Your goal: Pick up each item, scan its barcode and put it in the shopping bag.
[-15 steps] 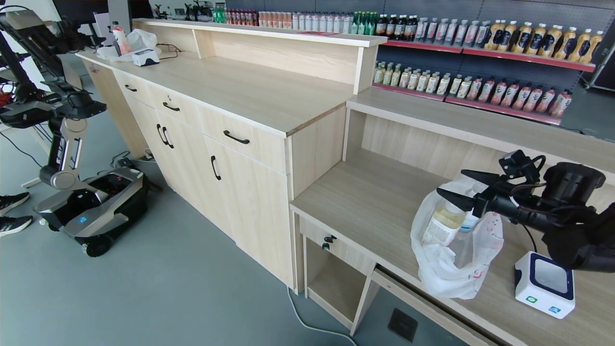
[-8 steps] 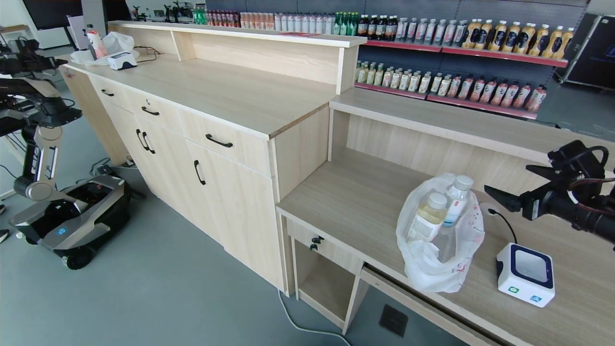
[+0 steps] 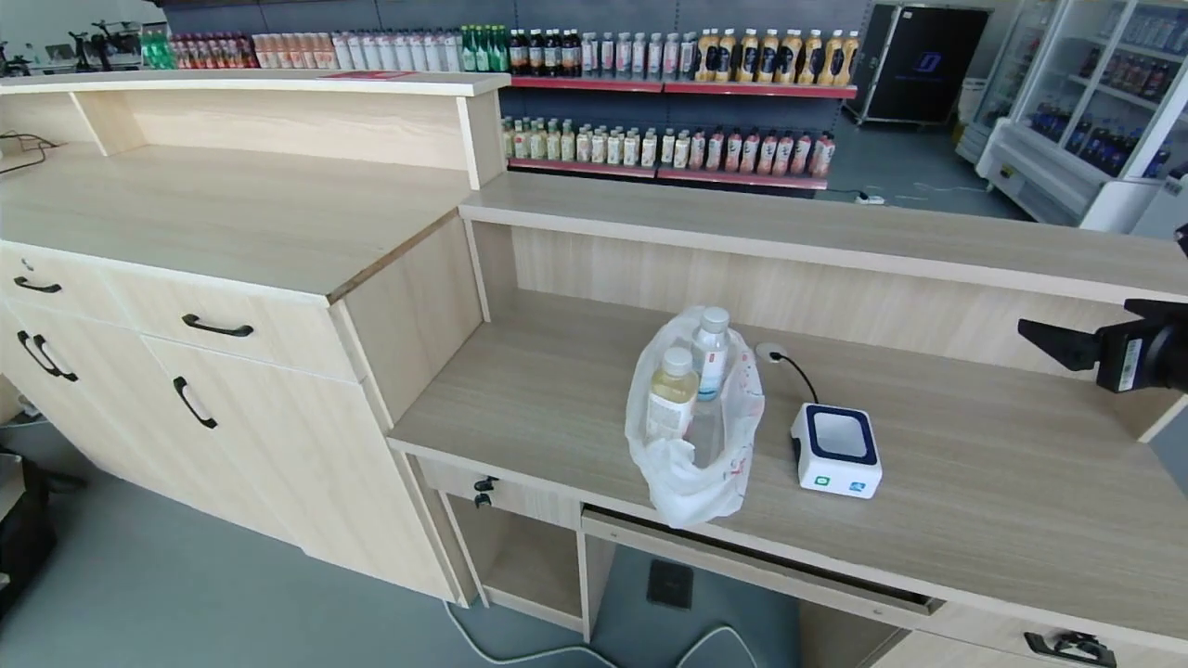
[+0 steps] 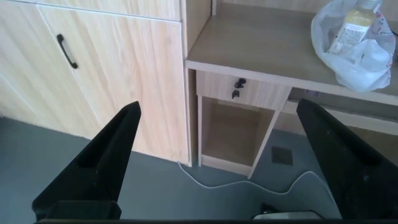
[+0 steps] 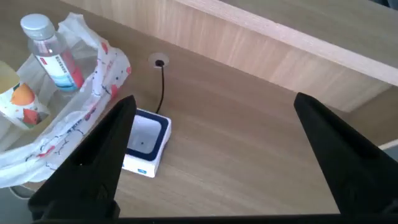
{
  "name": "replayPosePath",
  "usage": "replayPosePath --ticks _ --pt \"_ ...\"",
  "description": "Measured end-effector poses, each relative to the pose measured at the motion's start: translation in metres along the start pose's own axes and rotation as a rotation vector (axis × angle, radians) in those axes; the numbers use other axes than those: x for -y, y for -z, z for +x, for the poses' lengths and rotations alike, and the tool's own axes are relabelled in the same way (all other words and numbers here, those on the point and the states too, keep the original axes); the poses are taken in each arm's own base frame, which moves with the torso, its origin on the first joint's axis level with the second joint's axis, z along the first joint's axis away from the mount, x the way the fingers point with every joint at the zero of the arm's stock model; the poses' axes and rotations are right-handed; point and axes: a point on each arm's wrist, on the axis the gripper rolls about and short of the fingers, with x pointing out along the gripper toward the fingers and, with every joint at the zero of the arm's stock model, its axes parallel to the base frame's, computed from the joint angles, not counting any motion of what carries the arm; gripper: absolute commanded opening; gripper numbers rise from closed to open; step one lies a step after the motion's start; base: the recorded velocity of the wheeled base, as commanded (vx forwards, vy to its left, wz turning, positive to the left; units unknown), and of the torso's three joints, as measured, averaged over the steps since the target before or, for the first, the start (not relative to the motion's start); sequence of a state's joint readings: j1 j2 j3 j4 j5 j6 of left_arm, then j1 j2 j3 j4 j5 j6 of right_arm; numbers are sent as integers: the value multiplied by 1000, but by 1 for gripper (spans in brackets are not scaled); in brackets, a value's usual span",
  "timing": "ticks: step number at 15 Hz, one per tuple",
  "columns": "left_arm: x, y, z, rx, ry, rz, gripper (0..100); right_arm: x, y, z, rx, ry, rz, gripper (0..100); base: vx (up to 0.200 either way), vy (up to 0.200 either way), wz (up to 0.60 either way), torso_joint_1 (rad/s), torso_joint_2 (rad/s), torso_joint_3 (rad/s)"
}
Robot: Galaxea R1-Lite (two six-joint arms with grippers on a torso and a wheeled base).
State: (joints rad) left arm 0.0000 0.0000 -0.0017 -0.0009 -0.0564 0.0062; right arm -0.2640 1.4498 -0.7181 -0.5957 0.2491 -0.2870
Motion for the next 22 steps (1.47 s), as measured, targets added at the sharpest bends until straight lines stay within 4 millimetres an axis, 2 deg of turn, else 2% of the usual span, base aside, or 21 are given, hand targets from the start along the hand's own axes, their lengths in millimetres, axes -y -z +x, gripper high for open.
replayPosePath --ticks 2,6,8,11,15,19,22 --pt "0 0 0 0 0 0 100 -4 -5 -25 -2 17 1 100 0 0 -600 -2 0 0" --pt "0 0 0 0 0 0 100 -16 -12 -82 22 105 73 100 0 0 0 0 0 0" --pt "0 0 0 0 0 0 100 -25 -9 -109 60 117 99 100 0 0 0 0 0 0" --pt "0 0 0 0 0 0 100 -49 20 -151 97 71 103 100 0 0 0 0 0 0" --pt "0 0 0 0 0 0 100 -82 90 -199 130 -34 101 100 0 0 0 0 0 0" --pt "0 0 0 0 0 0 100 -97 139 -225 80 -82 121 100 0 0 0 0 0 0" --pt "0 0 0 0 0 0 100 -100 152 -235 135 -99 141 100 0 0 0 0 0 0"
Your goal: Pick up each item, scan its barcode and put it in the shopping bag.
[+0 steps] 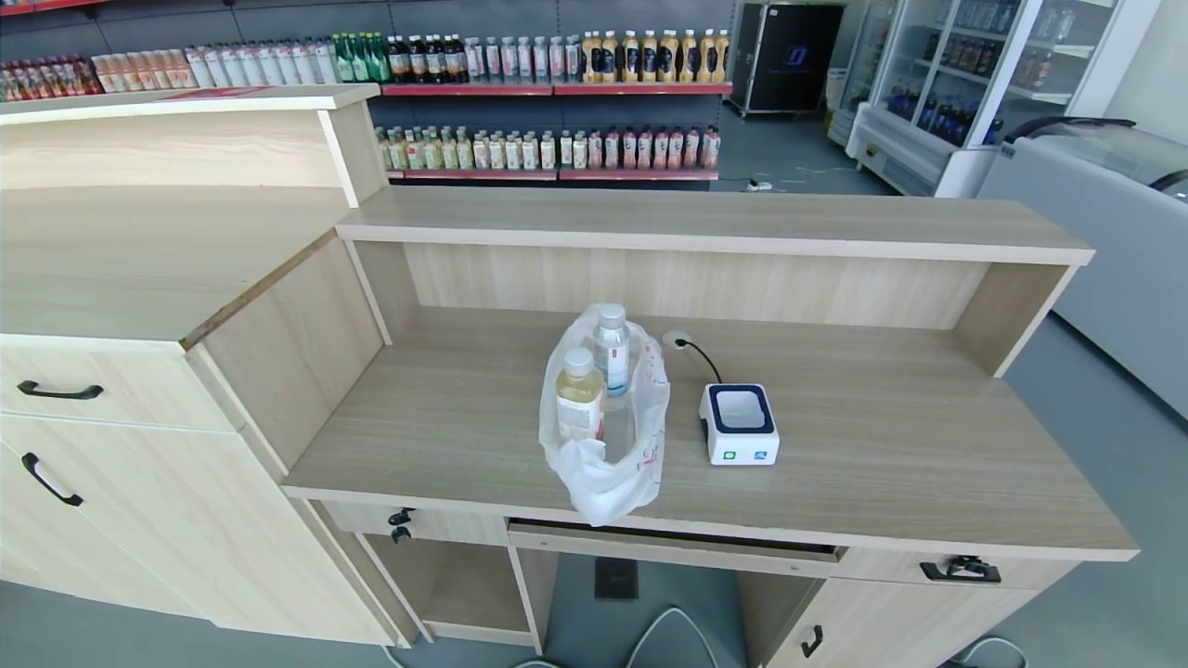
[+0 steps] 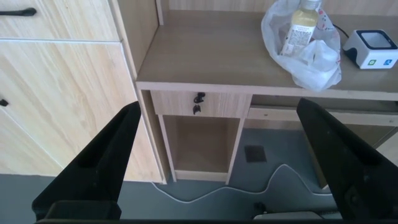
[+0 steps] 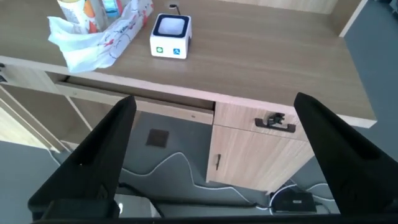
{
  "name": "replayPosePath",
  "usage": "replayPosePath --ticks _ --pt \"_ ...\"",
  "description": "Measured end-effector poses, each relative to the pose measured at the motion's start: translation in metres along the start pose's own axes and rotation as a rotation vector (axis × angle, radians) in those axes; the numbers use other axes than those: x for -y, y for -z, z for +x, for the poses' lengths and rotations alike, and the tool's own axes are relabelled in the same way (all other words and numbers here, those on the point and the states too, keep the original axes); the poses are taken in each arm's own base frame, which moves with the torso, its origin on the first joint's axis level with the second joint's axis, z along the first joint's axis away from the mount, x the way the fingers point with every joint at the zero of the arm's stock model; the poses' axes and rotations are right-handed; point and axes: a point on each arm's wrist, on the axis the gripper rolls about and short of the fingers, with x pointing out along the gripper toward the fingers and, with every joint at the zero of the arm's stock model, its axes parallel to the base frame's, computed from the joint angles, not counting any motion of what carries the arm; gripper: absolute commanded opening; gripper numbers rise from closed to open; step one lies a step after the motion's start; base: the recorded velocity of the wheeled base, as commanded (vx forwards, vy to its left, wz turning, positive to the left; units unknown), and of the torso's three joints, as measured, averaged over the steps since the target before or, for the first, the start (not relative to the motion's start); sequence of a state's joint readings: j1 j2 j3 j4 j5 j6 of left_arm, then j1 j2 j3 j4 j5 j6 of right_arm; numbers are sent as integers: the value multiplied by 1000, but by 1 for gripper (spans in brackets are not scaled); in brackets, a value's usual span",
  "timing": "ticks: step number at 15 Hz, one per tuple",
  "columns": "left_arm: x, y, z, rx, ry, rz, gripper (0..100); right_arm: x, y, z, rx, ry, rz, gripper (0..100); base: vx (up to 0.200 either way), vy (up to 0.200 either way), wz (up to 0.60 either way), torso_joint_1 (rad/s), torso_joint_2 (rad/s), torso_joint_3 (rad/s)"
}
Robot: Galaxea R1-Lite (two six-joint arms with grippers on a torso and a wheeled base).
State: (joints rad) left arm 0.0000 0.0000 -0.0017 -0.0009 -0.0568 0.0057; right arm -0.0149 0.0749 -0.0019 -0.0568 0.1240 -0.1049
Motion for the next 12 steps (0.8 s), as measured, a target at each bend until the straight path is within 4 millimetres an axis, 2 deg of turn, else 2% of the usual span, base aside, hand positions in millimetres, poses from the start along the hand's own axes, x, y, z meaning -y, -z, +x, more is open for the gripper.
replayPosePath --ticks 4,12 --pt "0 0 0 0 0 0 100 -1 2 -5 62 -7 14 100 0 0 0 0 0 0" --pt "0 0 0 0 0 0 100 -1 2 -6 75 -7 11 100 0 0 0 0 0 0"
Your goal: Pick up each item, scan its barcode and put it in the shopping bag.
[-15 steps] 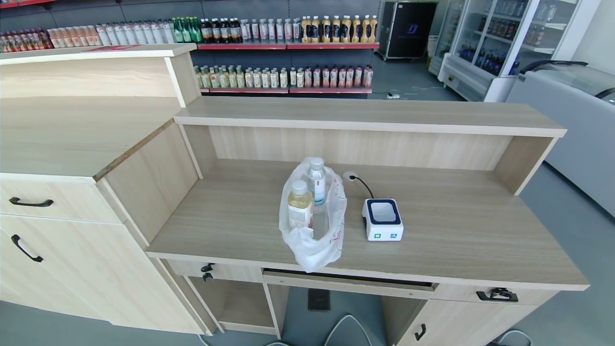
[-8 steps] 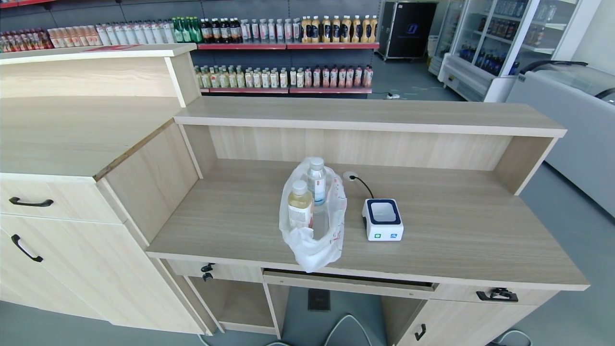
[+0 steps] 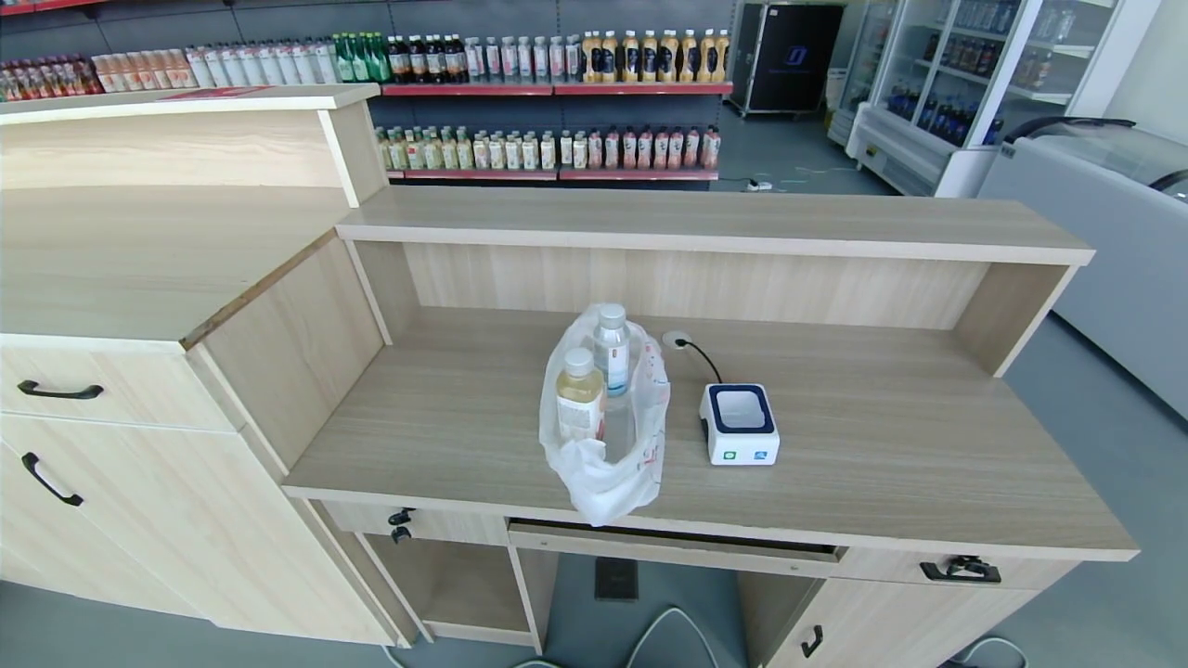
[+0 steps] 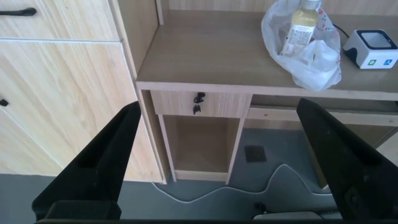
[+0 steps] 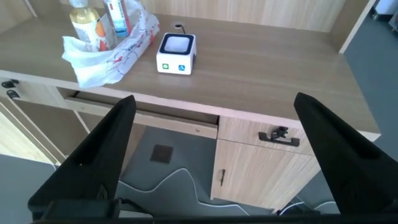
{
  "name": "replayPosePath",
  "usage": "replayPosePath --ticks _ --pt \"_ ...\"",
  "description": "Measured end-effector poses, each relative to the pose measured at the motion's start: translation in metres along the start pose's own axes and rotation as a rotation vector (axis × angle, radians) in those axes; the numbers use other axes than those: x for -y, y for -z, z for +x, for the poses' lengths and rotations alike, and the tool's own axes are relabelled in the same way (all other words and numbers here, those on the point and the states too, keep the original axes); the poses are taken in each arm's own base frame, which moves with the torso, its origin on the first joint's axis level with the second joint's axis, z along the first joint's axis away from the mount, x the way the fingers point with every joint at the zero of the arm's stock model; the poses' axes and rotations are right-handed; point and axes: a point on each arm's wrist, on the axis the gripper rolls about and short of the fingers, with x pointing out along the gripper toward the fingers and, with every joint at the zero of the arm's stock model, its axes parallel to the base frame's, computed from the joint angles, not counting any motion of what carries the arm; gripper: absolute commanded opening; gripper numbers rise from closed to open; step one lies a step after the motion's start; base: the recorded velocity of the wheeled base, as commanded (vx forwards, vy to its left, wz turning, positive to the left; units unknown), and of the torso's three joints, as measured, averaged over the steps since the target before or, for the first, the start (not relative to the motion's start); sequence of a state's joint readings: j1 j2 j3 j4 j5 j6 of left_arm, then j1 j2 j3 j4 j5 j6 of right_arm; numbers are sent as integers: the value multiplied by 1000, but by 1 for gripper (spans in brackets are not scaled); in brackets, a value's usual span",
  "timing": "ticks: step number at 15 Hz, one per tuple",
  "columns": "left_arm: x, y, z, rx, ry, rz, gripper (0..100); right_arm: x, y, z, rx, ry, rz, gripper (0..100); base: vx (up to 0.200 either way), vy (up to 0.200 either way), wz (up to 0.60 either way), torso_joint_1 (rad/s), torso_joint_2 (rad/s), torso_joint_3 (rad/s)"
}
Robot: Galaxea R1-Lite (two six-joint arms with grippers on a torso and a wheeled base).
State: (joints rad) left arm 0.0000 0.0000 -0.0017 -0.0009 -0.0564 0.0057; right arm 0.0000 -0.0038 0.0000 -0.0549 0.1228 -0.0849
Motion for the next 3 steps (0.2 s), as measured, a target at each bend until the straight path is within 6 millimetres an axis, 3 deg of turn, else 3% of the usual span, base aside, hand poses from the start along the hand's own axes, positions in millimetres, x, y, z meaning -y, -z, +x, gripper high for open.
replayPosePath --ticks 3 --pt "0 0 0 0 0 0 100 0 0 0 -1 2 -1 100 0 0 0 0 0 0"
